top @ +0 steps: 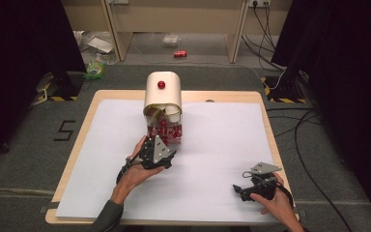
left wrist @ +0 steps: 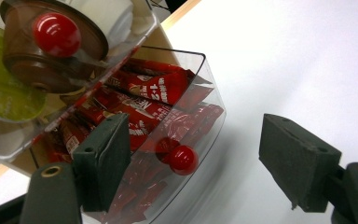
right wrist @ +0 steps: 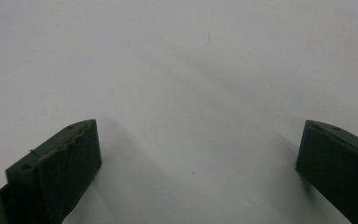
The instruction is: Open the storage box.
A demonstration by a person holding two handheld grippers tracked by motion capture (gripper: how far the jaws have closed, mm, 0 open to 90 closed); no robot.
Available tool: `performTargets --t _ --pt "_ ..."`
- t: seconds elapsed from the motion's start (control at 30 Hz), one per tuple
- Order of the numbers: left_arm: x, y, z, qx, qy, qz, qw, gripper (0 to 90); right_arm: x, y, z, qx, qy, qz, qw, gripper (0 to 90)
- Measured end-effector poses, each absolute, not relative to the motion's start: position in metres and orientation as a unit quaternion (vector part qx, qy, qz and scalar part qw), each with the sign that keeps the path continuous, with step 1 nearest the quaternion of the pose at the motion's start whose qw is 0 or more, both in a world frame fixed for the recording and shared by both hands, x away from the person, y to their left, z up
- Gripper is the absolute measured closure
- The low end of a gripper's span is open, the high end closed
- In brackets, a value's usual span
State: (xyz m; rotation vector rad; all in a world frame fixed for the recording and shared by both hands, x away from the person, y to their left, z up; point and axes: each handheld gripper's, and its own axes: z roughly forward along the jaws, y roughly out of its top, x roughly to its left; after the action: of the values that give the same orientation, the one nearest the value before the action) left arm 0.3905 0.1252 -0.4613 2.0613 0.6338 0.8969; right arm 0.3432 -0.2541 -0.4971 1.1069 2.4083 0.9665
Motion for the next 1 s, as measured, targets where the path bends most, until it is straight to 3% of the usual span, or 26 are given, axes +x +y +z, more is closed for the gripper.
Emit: performTargets --t 0.6,1.0 --pt "0.372 0.129 -0.463 0.809 0.291 0.289 0.421 24.4 0.343 -0.254 -0.497 0.387 0.843 0.338 0.160 0.3" --pt "0.363 0.131 -0.476 0.826 0.305 0.257 0.399 24.0 0.343 -0.254 -0.497 0.387 0.843 0.338 0.160 0.3"
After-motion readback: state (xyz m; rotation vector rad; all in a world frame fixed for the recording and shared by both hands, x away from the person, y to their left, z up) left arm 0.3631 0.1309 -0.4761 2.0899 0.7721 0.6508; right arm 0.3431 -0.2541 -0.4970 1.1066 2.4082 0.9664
